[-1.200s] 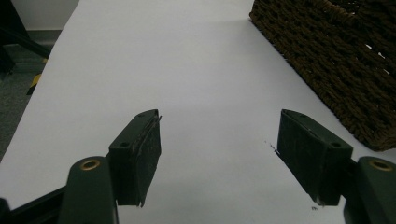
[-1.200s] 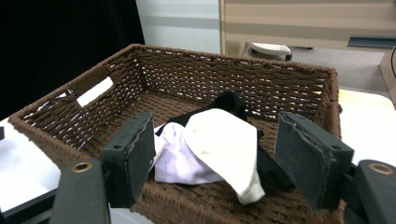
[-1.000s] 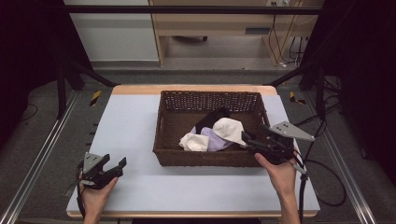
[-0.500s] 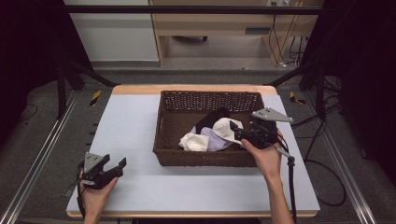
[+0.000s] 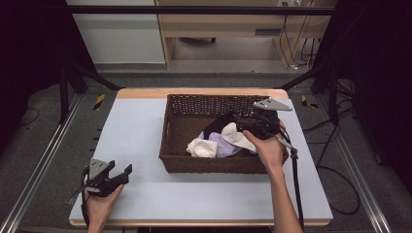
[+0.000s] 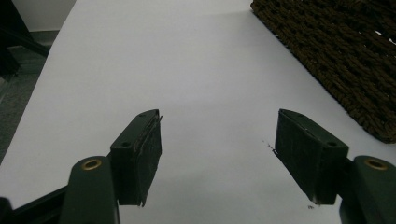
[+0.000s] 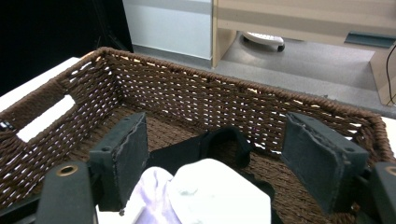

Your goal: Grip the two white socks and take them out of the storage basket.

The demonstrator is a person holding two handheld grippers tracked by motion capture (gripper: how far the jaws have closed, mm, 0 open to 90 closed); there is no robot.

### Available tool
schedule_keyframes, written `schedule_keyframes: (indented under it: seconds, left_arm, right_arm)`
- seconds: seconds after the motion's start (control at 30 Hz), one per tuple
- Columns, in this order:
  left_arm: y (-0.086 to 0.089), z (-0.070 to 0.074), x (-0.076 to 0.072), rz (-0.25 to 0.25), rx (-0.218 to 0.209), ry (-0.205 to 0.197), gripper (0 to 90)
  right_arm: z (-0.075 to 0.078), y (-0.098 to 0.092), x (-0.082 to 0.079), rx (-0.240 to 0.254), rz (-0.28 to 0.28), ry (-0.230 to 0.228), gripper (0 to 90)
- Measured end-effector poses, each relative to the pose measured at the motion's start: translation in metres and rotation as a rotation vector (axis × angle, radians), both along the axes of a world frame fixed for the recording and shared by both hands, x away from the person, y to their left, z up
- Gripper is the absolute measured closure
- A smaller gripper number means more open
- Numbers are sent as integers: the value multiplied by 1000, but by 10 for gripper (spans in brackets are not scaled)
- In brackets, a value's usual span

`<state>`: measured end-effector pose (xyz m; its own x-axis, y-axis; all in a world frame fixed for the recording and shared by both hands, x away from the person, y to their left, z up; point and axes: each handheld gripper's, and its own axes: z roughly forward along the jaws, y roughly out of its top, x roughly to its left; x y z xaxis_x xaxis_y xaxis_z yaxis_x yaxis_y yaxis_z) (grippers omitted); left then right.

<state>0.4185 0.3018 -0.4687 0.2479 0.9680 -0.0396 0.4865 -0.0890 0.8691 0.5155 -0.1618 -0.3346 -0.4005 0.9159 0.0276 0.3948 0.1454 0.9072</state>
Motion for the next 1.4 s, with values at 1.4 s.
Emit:
schedule_keyframes:
  seconds: [1.4]
  left_arm:
    - [1, -1, 1, -9, -3, 9, 335]
  right_arm:
    - [-77, 5, 62, -89, -49, 317, 137]
